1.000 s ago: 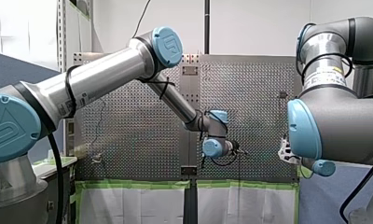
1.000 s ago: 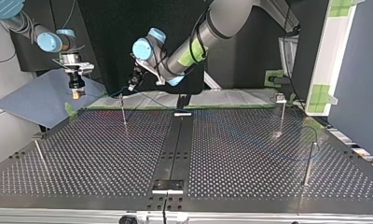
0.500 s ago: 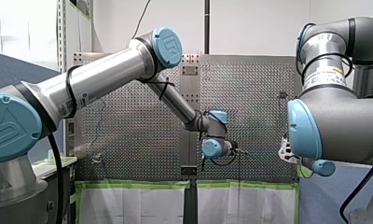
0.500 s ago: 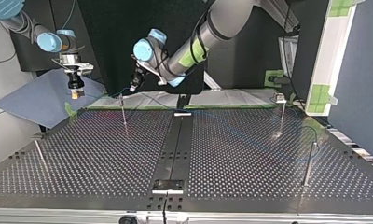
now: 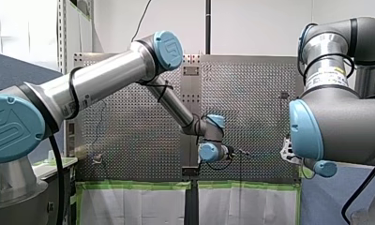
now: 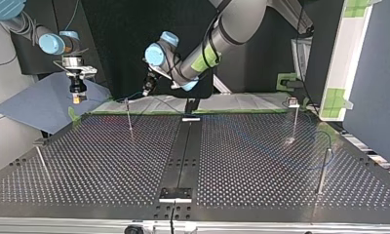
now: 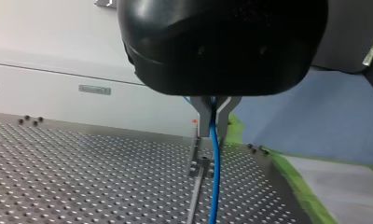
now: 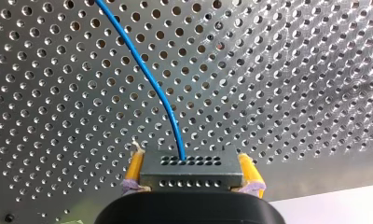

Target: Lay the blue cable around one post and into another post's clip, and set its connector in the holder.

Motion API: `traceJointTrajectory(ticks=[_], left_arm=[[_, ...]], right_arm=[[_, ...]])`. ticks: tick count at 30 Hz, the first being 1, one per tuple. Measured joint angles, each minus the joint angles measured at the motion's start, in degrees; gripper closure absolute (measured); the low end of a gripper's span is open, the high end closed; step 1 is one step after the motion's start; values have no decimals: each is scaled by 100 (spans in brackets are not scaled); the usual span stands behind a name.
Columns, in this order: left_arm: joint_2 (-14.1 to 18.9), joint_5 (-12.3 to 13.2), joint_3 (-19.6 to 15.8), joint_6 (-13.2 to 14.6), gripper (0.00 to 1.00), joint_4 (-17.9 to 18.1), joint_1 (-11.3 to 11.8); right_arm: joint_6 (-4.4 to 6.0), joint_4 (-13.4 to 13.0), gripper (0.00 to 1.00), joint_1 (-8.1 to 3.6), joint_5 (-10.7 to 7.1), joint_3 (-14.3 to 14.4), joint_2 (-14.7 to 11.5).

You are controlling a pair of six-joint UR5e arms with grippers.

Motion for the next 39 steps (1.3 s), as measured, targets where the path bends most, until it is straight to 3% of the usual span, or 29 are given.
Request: traceJointTrajectory(ticks=[15, 25, 29, 36, 39], left_arm=[[-225, 71, 125, -40, 98, 55, 61], [-129, 52, 132, 221, 98, -126, -3], [6, 58, 142, 261, 98, -126, -13], [60, 63, 179, 104, 98, -141, 45], [58, 64, 169, 41, 98, -159, 59]], right_arm=[[53, -35, 100, 10, 7, 0, 0], [61, -30, 100, 30, -41, 0, 0], [126, -40, 100, 27, -70, -8, 1], [352, 47, 100, 7, -64, -68, 1], [373, 89, 100, 17, -65, -73, 2]])
